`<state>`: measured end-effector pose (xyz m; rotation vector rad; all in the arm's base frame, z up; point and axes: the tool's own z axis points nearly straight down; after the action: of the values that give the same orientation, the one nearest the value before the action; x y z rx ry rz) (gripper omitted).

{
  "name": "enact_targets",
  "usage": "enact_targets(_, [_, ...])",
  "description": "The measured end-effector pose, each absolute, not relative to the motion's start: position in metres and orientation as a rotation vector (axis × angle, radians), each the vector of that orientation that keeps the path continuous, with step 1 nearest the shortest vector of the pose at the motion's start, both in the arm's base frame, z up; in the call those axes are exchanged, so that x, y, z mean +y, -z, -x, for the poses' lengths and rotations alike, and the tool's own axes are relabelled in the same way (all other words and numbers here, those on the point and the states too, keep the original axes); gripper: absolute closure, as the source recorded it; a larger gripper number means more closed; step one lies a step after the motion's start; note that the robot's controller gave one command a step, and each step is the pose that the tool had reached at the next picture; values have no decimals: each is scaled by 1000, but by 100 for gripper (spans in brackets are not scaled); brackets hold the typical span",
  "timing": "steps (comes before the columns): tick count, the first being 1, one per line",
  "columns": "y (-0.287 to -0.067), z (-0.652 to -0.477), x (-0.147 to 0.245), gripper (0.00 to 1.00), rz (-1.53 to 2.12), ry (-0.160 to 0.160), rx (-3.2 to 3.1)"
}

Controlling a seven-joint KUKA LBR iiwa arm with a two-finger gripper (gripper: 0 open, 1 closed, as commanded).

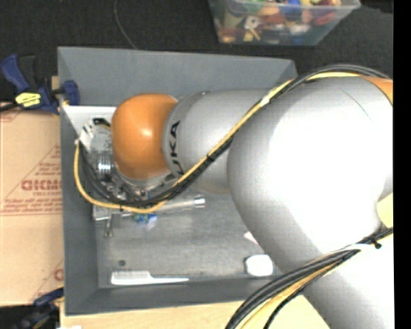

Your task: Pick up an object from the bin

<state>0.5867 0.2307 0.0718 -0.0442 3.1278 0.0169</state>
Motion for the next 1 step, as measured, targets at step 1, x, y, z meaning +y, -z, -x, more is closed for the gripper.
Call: enact_targets(1, [-72,-600,125,0,-533,-11,3078])
